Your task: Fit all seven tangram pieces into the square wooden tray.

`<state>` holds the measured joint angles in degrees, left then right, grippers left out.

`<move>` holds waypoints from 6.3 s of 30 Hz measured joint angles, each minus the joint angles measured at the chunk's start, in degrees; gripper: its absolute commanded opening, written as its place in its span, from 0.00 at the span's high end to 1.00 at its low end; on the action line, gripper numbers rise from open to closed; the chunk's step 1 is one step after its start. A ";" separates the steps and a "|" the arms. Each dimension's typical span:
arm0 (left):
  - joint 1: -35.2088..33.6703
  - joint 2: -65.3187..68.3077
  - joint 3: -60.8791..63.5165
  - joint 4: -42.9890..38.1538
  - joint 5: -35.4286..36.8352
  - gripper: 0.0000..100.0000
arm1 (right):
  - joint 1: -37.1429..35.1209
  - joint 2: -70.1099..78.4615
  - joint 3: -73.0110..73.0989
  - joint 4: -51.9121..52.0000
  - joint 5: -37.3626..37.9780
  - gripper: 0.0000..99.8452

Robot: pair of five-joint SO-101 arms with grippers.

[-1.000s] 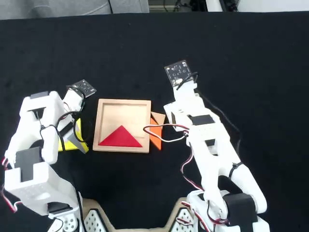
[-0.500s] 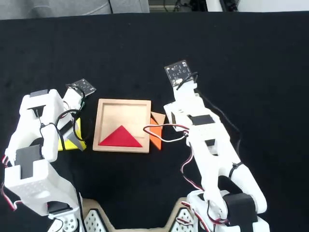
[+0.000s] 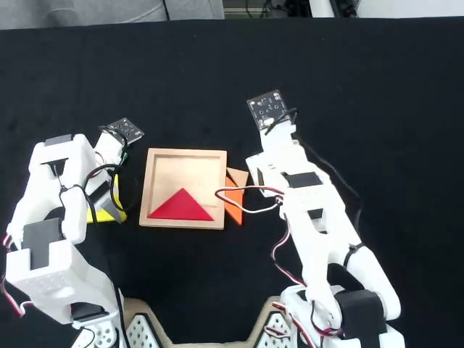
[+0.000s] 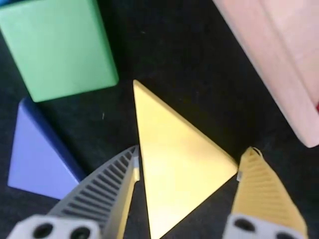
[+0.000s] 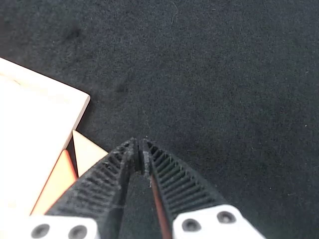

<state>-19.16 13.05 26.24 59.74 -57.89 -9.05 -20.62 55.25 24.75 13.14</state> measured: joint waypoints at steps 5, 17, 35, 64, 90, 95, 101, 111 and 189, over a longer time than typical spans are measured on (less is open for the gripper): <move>0.00 0.00 -0.26 0.00 2.90 0.72 | 0.00 0.00 0.00 0.00 0.00 0.98; 1.85 -12.48 6.15 -0.18 12.48 0.72 | 0.00 0.00 0.00 0.00 0.00 0.98; 22.15 -34.81 4.40 10.37 51.60 0.72 | 5.27 0.00 0.00 0.00 -0.18 0.98; 23.82 -10.37 -1.58 -1.93 58.46 0.62 | 8.35 0.00 0.00 -4.22 -5.27 0.98; 6.95 -37.71 28.84 -12.57 56.18 0.61 | -2.20 0.00 0.09 3.08 -0.53 0.99; -5.63 -46.77 35.87 -12.48 56.18 0.61 | -11.08 0.53 -7.47 11.34 -0.44 0.99; -16.79 -51.43 43.25 -15.21 56.09 0.61 | -17.67 14.42 -24.00 18.11 -0.44 0.99; -18.81 -51.69 43.60 -16.88 56.00 0.61 | -20.66 41.23 -47.65 22.07 -0.35 0.99; -20.04 -51.69 43.60 -18.55 56.00 0.61 | -10.11 15.56 -29.36 32.62 7.91 0.99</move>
<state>-39.21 -38.64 69.85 41.19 -1.89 -19.16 -5.05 25.89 57.36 21.05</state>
